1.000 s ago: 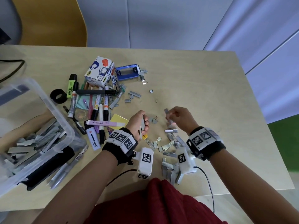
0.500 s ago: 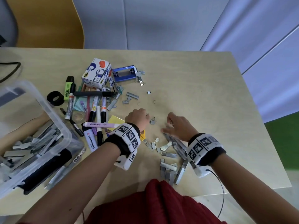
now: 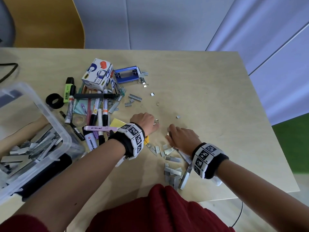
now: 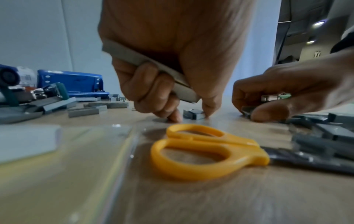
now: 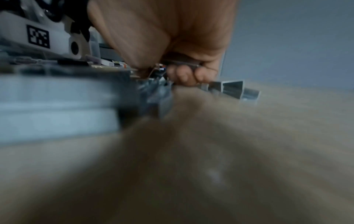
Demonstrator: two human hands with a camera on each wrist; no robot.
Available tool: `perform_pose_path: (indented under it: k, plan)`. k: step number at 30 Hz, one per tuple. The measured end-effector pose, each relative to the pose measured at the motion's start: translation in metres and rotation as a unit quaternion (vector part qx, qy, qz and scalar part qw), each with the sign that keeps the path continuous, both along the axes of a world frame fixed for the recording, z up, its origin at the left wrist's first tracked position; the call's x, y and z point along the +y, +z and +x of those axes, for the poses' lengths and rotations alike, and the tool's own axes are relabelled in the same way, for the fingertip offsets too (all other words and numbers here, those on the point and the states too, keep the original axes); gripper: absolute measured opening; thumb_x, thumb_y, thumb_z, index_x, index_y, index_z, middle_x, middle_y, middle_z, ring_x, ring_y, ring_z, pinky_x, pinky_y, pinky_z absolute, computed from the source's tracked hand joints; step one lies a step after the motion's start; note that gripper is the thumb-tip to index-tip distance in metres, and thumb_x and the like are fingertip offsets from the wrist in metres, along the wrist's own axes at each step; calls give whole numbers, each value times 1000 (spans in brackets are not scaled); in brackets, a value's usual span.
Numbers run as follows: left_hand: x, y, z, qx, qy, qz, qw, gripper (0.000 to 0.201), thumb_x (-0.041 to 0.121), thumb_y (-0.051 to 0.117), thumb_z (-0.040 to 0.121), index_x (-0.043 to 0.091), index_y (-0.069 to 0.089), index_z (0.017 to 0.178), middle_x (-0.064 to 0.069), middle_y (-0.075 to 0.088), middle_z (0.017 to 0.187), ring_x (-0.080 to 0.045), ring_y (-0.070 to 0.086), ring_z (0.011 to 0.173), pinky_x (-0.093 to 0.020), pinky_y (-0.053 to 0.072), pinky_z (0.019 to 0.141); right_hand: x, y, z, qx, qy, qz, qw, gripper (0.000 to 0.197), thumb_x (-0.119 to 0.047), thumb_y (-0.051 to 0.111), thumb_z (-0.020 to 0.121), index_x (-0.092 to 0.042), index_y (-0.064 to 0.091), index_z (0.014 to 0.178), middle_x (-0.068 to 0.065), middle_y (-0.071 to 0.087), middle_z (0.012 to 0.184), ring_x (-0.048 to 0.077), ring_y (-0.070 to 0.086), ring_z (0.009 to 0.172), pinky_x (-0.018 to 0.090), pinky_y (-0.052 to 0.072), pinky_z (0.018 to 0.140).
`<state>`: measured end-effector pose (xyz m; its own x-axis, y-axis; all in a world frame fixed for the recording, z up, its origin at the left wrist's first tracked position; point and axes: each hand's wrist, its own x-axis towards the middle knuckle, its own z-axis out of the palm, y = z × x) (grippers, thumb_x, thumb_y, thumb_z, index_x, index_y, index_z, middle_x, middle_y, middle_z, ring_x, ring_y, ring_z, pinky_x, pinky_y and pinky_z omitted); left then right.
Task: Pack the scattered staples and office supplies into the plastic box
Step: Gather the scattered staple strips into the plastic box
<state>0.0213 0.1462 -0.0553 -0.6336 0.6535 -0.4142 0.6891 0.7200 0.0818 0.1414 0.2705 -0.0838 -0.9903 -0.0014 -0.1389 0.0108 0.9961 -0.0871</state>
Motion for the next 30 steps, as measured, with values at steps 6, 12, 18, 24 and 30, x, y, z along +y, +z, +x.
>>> perform_pose_path:
  k: [6,12,18,24,30]
  plan:
    - [3,0,4,-10,28,9,1000,30,36,42,91,10,51,79,-11,62,97,-30,54,81,-29,37,67,-3,7,-12,-19,-39,53,998,20,-23,64,66,-13,47,61,-5,39,33,17,41,22,15,17,32]
    - [-2,3,-5,-73,63,18,995,35,40,47,87,9,46,72,-5,47,74,-27,48,73,-28,36,64,3,16,-20,-81,-204,-234,947,14,-20,42,92,-9,40,83,4,48,65,23,47,62,30,34,56]
    - [-10,0,-9,-203,202,147,947,46,38,54,85,13,30,54,-1,34,51,-19,36,50,-23,27,50,10,34,-28,-49,-360,-670,648,33,-12,36,93,-12,37,60,-2,29,45,10,23,35,17,20,38]
    - [-14,17,-5,-405,328,314,794,39,34,48,88,17,33,57,8,25,40,-10,18,31,-15,14,38,12,36,-30,-69,-346,-893,279,26,-16,63,63,-15,39,55,-8,13,48,7,12,38,19,26,29]
    - [-6,44,8,-441,261,357,781,34,32,51,85,16,38,59,6,25,44,-9,15,33,-13,12,37,1,26,-20,-105,-271,-932,215,30,-9,79,42,-8,53,58,-2,33,42,8,26,33,20,31,32]
